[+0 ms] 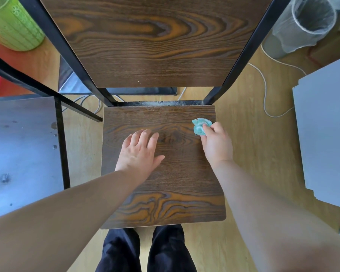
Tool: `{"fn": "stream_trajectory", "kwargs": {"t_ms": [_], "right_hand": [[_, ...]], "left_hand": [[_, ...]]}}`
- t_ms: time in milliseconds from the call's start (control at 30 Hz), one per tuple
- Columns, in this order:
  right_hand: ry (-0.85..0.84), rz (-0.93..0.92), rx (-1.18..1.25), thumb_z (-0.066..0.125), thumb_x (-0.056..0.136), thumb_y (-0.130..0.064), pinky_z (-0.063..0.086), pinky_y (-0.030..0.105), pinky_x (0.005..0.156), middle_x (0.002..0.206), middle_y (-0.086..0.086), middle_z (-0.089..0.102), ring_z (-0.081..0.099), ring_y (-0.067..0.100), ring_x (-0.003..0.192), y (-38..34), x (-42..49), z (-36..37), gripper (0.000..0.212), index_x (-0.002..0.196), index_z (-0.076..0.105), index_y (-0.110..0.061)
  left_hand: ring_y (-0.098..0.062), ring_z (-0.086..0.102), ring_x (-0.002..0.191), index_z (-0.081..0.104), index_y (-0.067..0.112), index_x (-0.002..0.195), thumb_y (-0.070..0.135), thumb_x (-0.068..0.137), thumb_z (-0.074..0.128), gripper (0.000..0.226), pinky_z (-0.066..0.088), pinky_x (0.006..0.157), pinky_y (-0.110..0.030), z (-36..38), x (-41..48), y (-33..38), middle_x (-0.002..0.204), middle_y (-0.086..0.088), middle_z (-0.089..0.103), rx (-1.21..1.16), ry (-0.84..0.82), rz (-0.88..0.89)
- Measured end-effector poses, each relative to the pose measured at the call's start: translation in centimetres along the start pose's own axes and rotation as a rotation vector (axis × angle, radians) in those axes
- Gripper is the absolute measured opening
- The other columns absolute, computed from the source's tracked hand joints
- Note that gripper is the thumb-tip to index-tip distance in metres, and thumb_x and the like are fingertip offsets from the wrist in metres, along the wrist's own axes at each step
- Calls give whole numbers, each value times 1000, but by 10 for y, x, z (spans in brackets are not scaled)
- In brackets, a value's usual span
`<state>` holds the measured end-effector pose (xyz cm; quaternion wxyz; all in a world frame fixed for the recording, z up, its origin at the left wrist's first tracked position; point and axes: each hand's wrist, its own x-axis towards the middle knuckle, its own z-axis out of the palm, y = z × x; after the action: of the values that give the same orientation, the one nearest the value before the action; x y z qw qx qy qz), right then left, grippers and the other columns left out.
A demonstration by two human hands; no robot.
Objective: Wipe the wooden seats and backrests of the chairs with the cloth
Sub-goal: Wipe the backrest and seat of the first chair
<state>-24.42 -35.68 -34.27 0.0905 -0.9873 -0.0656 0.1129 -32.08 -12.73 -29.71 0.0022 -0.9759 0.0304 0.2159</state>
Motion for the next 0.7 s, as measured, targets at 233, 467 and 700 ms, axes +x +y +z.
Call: {"fn": "stream_trajectory", "kwargs": {"t_ms": [233, 467, 700], "right_hand": [[111, 279, 218, 54, 98, -21, 51, 26, 76, 113, 8, 53, 60, 21, 92, -19, 41, -21, 32, 127, 61, -10], [55, 446, 245, 55, 97, -21, 47, 20, 75, 124, 8, 56, 59, 21, 108, -62, 60, -7, 37, 134, 57, -14], [14, 268, 283, 59, 95, -19, 49, 26, 92, 122, 3, 52, 59, 20, 107, -155, 56, 17, 39, 134, 57, -18]], "left_hand": [[-26, 25, 139, 17, 20, 151, 61, 95, 30, 71, 25, 114, -40, 3, 0, -11, 151, -4, 26, -21, 15, -3], [-26, 24, 140, 19, 20, 151, 61, 95, 32, 70, 25, 115, -40, 10, -1, -37, 152, -3, 25, -74, 24, -32], [-26, 27, 139, 23, 21, 150, 61, 93, 37, 71, 27, 113, -41, 17, -11, -84, 151, -4, 29, -103, 58, -116]]}}
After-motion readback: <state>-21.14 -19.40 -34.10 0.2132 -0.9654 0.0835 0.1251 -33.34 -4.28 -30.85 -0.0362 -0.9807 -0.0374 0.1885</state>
